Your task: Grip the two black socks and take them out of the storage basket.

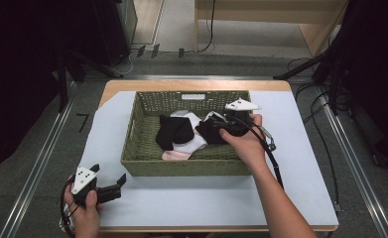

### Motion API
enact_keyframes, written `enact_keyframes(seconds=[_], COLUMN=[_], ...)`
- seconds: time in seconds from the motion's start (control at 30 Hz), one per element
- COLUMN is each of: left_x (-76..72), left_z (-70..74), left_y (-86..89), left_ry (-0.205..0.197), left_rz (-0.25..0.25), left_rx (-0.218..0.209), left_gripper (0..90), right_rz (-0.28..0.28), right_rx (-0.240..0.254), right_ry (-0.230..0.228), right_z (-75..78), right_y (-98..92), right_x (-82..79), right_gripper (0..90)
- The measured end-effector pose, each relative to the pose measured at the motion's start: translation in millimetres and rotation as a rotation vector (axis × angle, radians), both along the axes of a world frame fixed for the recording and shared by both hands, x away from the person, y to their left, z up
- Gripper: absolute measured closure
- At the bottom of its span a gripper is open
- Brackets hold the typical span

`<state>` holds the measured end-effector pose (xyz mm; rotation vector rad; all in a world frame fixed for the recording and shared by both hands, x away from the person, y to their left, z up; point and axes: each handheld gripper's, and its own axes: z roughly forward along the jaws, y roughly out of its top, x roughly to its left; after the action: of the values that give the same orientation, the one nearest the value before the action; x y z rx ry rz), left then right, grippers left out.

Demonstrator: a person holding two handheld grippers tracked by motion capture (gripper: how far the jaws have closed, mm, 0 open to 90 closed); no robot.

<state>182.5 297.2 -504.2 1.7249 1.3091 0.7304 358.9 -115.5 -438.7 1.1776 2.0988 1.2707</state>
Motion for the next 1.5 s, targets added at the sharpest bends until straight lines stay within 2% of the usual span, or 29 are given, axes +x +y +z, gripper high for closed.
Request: enact_keyframes(seconds=[0.03, 0.07, 0.1, 0.17, 0.2, 0.23, 0.27, 0.43, 0.47, 0.5, 0.63, 0.97, 1.03, 1.1, 1.17, 1.2, 1.27, 1.3, 1.33, 1.37, 1.5], left_x=[0.1, 0.2, 0.2, 0.4, 0.4, 0.4, 0.4, 0.5, 0.6, 0.7, 0.8, 1.2, 1.3, 1.4, 1.5, 1.6, 1.8, 1.8, 1.9, 1.9, 2.1], left_z=[0.0, 0.0, 0.0, -0.1, -0.1, -0.1, 0.0, 0.0, -0.1, -0.1, -0.2, -0.3, -0.3, -0.3, -0.3, -0.3, -0.4, -0.4, -0.4, -0.3, -0.3], left_y=[0.0, -0.2, -0.3, -0.6, -0.7, -0.7, -0.7, -0.8, -0.9, -0.9, -1.2, -1.5, -1.5, -1.6, -1.7, -1.7, -1.7, -1.7, -1.8, -1.8, -1.9], left_ry=[0.001, 0.001, 0.002, 0.002, 0.003, 0.004, 0.005, 0.006, 0.006, 0.006, 0.008, 0.011, 0.012, 0.013, 0.014, 0.015, 0.016, 0.016, 0.017, 0.018, 0.020], left_rz=[-0.002, -0.001, -0.001, -0.001, -0.001, -0.001, -0.002, -0.002, -0.002, -0.002, -0.004, -0.007, -0.008, -0.009, -0.010, -0.011, -0.013, -0.014, -0.014, -0.015, -0.017], left_rx=[0.002, 0.001, 0.002, 0.005, 0.006, 0.007, 0.007, 0.009, 0.009, 0.010, 0.011, 0.015, 0.016, 0.016, 0.017, 0.016, 0.017, 0.017, 0.017, 0.018, 0.017], left_gripper=[0.5, 0.5, 0.5, 0.5, 0.5, 0.5, 0.5, 0.5, 0.5, 0.5, 0.5, 0.5, 0.5, 0.5, 0.5, 0.5, 0.5, 0.5, 0.5, 0.5, 0.5], right_rz=[0.016, 0.046, 0.046, 0.039, 0.024, 0.015, 0.015, 0.017, 0.025, 0.025, 0.069, 0.112, 0.113, 0.115, 0.131, 0.140, 0.154, 0.153, 0.150, 0.150, 0.112], right_rx=[-0.010, -0.001, -0.001, 0.012, 0.020, 0.009, 0.009, -0.038, -0.073, -0.073, -0.153, -0.247, -0.254, -0.283, -0.332, -0.347, -0.357, -0.350, -0.310, -0.310, -0.186], right_ry=[0.011, 0.054, 0.054, 0.088, 0.113, 0.159, 0.159, 0.224, 0.236, 0.236, 0.273, 0.336, 0.340, 0.338, 0.326, 0.322, 0.309, 0.296, 0.256, 0.256, 0.174], right_z=[-2.5, -6.7, -6.7, -10.4, -12.2, -16.6, -16.6, -24.1, -27.2, -27.2, -34.0, -44.0, -44.7, -45.2, -43.0, -42.1, -39.5, -37.7, -32.7, -32.7, -21.3], right_y=[0.2, -0.1, -0.1, 2.1, 4.9, 10.7, 10.7, 18.3, 20.1, 20.1, 24.9, 33.0, 33.3, 33.4, 33.3, 33.1, 32.6, 31.9, 29.1, 29.1, 21.0], right_x=[1.1, 3.5, 3.5, 4.9, 5.3, 6.4, 6.4, 9.7, 10.2, 10.2, 9.5, 8.2, 8.4, 8.9, 8.3, 8.0, 6.8, 6.5, 5.8, 5.8, 2.4], right_gripper=[41.9, 43.9, 43.9, 48.2, 48.1, 47.5, 47.5, 48.6, 51.0, 51.0, 54.1, 54.6, 56.3, 65.5, 85.0, 89.2, 90.0, 90.0, 90.0, 90.0, 90.0])
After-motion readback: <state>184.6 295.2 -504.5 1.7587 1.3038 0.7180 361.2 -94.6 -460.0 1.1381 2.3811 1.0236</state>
